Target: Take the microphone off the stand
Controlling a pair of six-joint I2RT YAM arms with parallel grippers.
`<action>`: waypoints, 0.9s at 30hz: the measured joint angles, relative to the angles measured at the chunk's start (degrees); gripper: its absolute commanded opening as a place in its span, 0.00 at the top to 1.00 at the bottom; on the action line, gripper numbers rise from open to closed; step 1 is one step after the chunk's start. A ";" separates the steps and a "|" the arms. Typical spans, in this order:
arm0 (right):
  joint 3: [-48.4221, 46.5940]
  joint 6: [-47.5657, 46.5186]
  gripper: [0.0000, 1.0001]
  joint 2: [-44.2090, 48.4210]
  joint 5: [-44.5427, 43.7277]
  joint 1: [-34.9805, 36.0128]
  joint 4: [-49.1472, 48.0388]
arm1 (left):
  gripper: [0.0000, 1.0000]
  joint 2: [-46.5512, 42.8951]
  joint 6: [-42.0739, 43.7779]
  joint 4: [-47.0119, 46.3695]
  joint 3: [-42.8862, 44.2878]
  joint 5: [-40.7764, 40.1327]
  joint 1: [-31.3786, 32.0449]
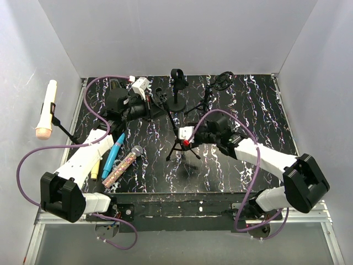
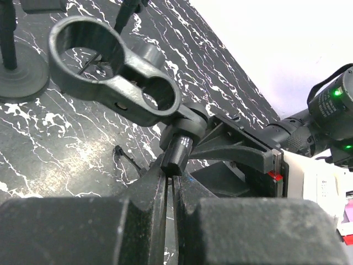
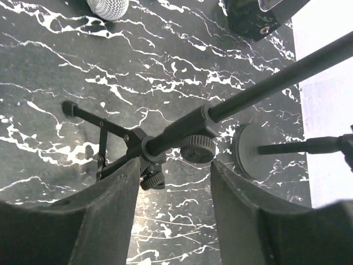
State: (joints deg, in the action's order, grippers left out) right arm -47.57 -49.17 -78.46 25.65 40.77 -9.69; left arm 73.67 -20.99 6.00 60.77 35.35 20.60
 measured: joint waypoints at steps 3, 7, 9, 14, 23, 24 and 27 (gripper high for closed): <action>-2.64 -1.20 0.23 0.07 -1.42 0.15 6.86 | 1.00 -0.02 -0.02 0.00 0.00 -0.28 -0.33; -13.62 7.17 0.23 0.11 1.36 -4.11 18.75 | 1.00 -0.02 -0.02 -0.02 0.00 -0.39 -0.57; -16.46 13.16 0.24 0.39 2.84 -6.08 20.70 | 1.00 -0.02 -0.02 -0.07 0.00 -0.39 -0.57; -20.04 33.53 0.20 -2.43 5.97 -8.55 23.54 | 1.00 -0.02 -0.02 -0.31 0.00 -0.42 -0.57; -24.48 55.76 0.28 -14.53 10.60 -8.50 22.82 | 1.00 -0.02 0.44 -0.26 0.00 -0.44 -0.57; -24.76 56.52 0.28 -15.28 10.51 -8.50 22.80 | 1.00 -0.02 0.46 -0.26 0.00 -0.44 -0.57; -24.48 57.24 0.30 -15.82 8.85 -8.50 23.30 | 1.00 -0.02 0.63 -0.26 0.00 -0.44 -0.57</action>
State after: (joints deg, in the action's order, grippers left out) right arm -72.05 8.08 -94.28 34.50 32.27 13.61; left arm 73.65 -20.36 5.74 60.77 34.92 20.03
